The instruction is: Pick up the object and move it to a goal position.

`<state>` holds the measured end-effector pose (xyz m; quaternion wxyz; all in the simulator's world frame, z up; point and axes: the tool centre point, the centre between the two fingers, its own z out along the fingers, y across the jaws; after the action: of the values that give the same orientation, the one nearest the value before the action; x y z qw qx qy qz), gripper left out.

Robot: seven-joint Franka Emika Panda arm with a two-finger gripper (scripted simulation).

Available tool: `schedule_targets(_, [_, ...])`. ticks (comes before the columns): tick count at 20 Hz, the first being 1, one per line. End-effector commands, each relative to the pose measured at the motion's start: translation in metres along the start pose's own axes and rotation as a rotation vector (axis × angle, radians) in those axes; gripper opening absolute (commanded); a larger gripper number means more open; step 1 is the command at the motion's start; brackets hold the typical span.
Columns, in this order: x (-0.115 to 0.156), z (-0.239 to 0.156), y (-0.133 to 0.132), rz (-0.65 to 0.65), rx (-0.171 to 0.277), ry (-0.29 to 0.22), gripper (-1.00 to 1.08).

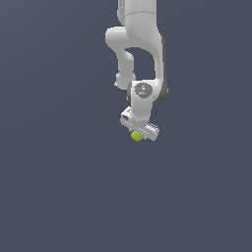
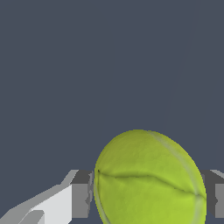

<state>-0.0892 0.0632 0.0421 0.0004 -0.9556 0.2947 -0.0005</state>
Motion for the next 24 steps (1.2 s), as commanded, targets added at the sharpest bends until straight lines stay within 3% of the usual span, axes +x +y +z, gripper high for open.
schedule_targets(1, [0.000,0.001,0.001,0.001,-0.001,-0.001,-1.00])
schedule_targets(7, [0.005,-0.001,0.001,0.000,0.000,0.000,-1.00])
schedule_targets(12, [0.025,-0.004,0.005,0.000,0.000,0.000,-1.00])
schedule_targets(24, [0.115,-0.018,0.024,0.000,0.000,0.000,-1.00])
